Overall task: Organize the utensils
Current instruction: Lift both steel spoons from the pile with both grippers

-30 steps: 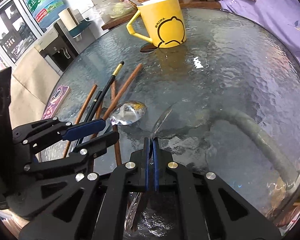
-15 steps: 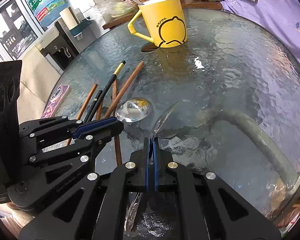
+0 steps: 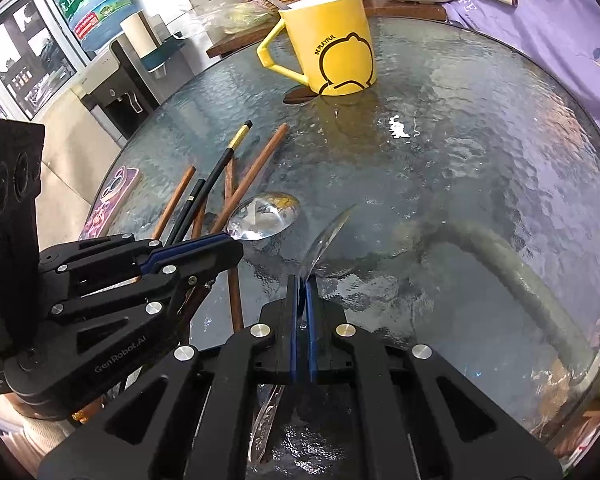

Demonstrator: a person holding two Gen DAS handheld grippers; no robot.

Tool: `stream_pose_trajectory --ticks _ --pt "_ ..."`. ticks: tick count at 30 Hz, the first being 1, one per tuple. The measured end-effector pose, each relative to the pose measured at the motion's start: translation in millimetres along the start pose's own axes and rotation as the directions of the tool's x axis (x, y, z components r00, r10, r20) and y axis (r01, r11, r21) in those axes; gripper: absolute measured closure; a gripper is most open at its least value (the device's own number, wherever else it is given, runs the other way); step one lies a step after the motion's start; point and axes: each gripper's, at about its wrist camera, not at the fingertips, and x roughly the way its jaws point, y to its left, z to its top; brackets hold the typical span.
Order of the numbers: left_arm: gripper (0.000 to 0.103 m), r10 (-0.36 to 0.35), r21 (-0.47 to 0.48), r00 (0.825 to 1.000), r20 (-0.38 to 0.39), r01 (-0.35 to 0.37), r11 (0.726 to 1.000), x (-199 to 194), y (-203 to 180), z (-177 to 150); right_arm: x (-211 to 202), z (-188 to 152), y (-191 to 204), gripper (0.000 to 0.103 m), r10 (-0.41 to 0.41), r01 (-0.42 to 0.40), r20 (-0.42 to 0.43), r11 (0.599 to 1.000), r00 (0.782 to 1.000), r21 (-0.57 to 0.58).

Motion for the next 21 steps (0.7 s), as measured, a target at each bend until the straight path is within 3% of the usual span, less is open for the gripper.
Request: stream_pose_trajectory --ticks 8,17,18,19,21 --pt "0.097 -0.033 -0.018 0.998 0.052 0.033 0.999 -17 -2 5 -16 4 -3 0.1 0.015 -0.014 0.073 1.0 0.997 -0.003" --pt "0.097 -0.028 -0.028 0.996 0.08 0.03 0.999 -25 -3 8 -19 9 -15 0.099 -0.008 0.006 0.091 1.0 0.996 0.026" --pt "0.097 -0.027 -0.03 0.996 0.08 0.029 0.999 -25 -2 8 -18 11 -17 0.088 -0.017 0.014 0.084 0.999 0.996 0.035" --pt "0.097 -0.026 -0.031 0.996 0.08 0.029 0.999 -25 -2 7 -18 11 -18 0.068 -0.013 0.01 0.085 0.999 0.996 0.043" --pt "0.097 -0.022 -0.035 0.997 0.078 0.025 0.999 -24 0 7 -17 11 -18 0.046 -0.018 0.014 0.085 0.999 0.996 0.048"
